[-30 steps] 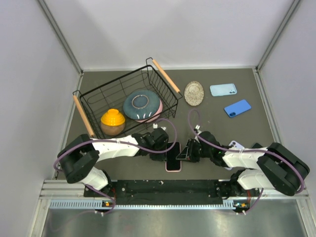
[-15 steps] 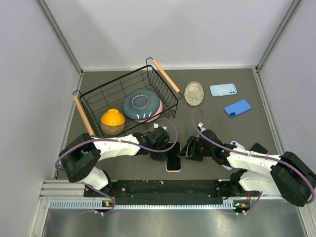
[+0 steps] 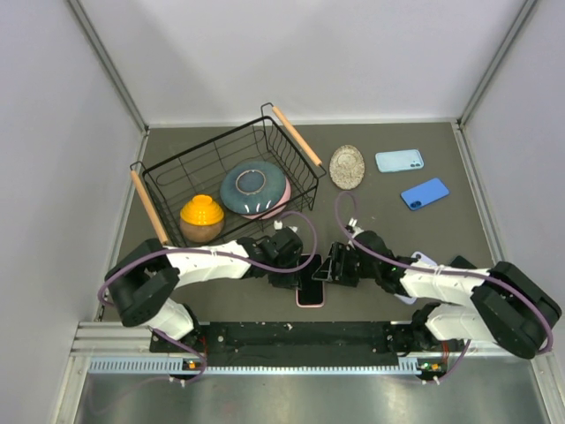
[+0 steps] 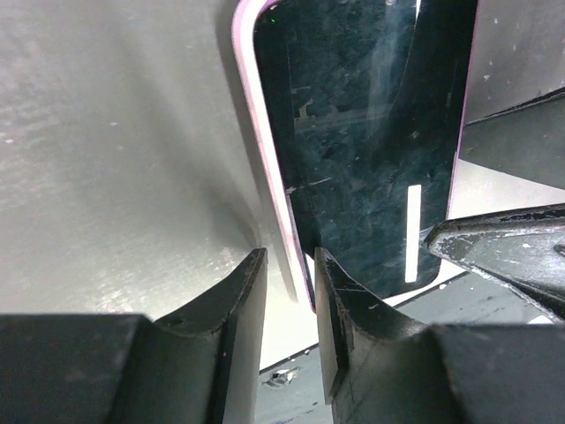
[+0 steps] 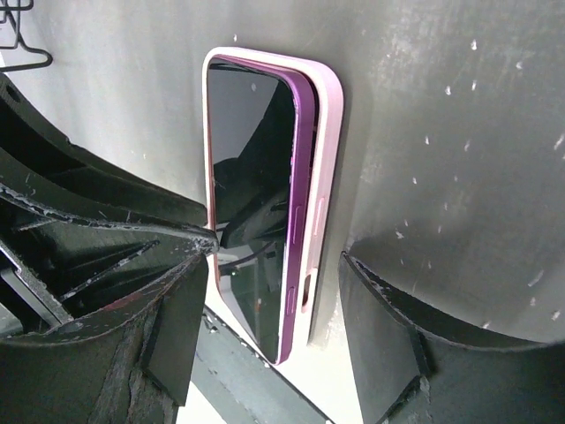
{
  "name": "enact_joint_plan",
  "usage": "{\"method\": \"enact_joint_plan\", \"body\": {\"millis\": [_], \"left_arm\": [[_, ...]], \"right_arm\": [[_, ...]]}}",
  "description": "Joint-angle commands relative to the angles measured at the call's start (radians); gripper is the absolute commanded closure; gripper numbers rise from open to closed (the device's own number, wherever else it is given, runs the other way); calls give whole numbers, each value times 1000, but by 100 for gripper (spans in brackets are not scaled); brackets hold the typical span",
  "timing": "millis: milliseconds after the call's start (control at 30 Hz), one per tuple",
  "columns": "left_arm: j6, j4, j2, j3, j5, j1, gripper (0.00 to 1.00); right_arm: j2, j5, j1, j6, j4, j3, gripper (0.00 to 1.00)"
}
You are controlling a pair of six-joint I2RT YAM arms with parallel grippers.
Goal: Put the phone into the phone case
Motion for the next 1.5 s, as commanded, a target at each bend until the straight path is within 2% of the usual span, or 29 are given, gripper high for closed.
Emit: {"method": "enact_joint_plan", "body": {"millis": [0,100,133,300,500,633,933,1200,1467], "left_arm": [[5,-68,-63,30,-104,3,70],[4,-84,-79,18,-126,17,80],[7,-82,-73,17,-123,20,87],[17,-78,-34,26,-130,18,99],[34,-23,2,12,-90,18,100],[37,-4,25,10,-46,18,100],[24,115,4,-49,38,17,100],[22,157,-1,-80,72,17,100],[22,165,-8,-94,71,17,100]], "right_arm": [[31,-7,3,-25,62,-9,39],[44,-16,5,-24,88,-16,38],[53,-18,3,-25,93,-16,38],[67,-28,3,-24,110,-16,38],[56,-42,5,13,145,-33,38],[58,-54,3,69,241,-59,37],[82,-100,5,145,351,-84,37],[50,-151,5,226,541,-124,37],[29,-156,3,228,529,-147,39]]}}
